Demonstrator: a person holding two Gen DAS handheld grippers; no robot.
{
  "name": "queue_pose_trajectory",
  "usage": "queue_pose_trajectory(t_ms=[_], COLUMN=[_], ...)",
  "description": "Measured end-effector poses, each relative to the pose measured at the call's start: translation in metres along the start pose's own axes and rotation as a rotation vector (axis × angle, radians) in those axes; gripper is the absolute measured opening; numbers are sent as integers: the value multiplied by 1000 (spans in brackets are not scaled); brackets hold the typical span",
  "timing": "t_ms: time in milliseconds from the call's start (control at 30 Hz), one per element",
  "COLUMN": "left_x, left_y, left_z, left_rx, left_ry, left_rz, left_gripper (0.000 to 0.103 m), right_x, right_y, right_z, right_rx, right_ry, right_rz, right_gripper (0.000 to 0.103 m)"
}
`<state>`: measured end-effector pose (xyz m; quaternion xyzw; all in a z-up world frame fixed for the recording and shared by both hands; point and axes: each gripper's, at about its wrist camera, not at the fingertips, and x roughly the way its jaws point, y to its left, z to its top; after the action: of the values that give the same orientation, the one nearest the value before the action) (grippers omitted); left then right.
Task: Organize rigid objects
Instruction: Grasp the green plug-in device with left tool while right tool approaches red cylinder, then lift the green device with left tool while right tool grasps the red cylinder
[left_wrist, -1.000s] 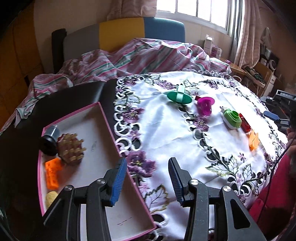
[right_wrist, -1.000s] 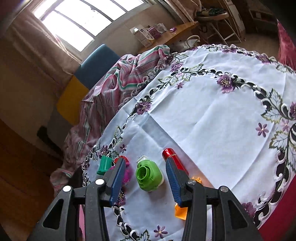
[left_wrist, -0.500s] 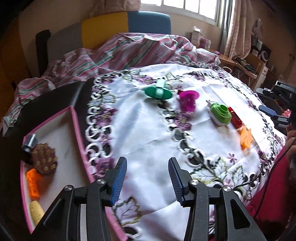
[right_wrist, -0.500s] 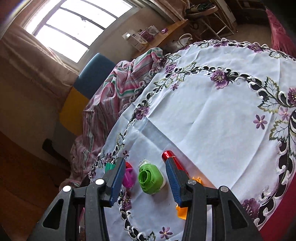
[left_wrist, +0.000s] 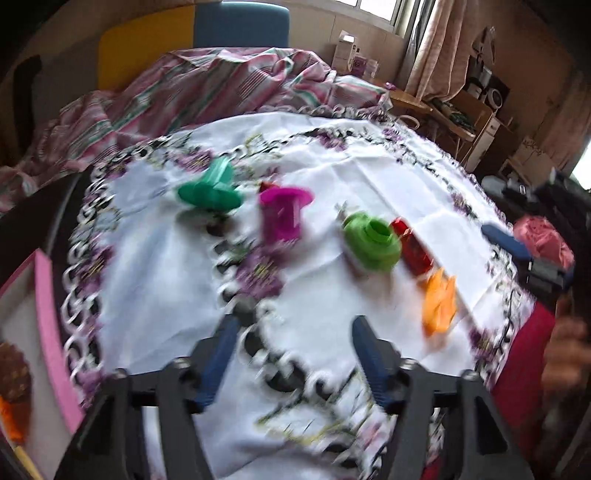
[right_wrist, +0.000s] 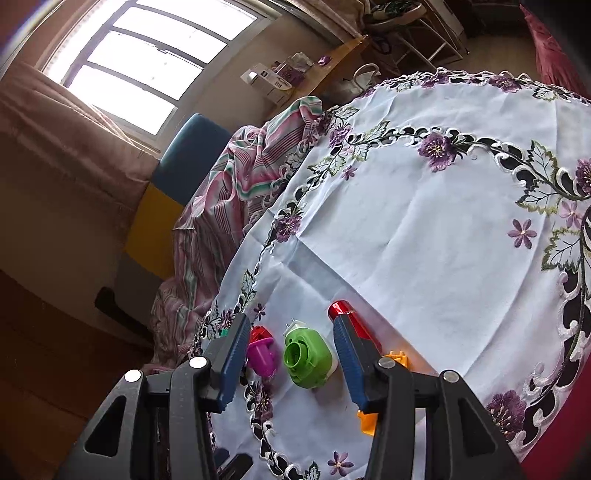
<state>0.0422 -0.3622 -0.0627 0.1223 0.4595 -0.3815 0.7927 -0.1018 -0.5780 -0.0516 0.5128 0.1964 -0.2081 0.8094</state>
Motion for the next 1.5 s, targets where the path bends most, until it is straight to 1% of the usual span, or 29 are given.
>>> queue_pose_trajectory(t_ms=[100,167,267,333,467,600,633,667,700,733,767,900,1000,1133,1300,1367,1467,1500], left_x=[15,26,45,57,82,104,111,116,119,119,116,94,72,42,7,-6,-13,-13], left_y=[-14,-22,-33,-38,-48,-52,-53,-52,-53,-55,-53,-41,-30,-8,21,34,55,59], left_z=[19,31,49,59,73,78,77,75,74,72,68,55,42,13,-21,-36,-56,-59], left_rx=[-5,-19,-51,-70,-83,-88,-87,-84,-80,-69,-64,-60,-41,-29,-44,-68,-126,-129], left_ry=[20,29,53,71,102,133,146,157,165,171,150,120,95,74,39,30,51,52], left_rz=[-43,-56,-77,-87,-65,-43,-27,-38,-60,-69,-67,-90,-80,-43,-11,-26,-33,-22], left_gripper=[73,79,80,82,83,83,81,65,56,55,54,54,54,54,54,54,54,54], right_x=[0,0,1,1,2,2,2,2,2,1,1,1,1,4,11,14,21,26], right_y=[-1,-2,-2,-2,-4,-5,-5,-5,-5,-5,-6,-6,-7,-8,-6,-5,-4,-3], right_z=[0,0,0,0,0,1,1,1,1,1,1,1,1,0,-1,-2,-3,-3], right_rx=[7,8,7,8,23,30,31,32,34,35,36,40,43,52,37,28,17,6], right_ry=[2,4,8,10,13,15,15,15,13,11,7,2,2,24,56,71,107,130], right_rz=[10,14,23,30,45,56,57,58,55,54,52,45,37,13,-28,-53,-86,-123], right_gripper=[48,48,49,49,49,49,49,49,49,49,49,49,49,49,48,48,48,48])
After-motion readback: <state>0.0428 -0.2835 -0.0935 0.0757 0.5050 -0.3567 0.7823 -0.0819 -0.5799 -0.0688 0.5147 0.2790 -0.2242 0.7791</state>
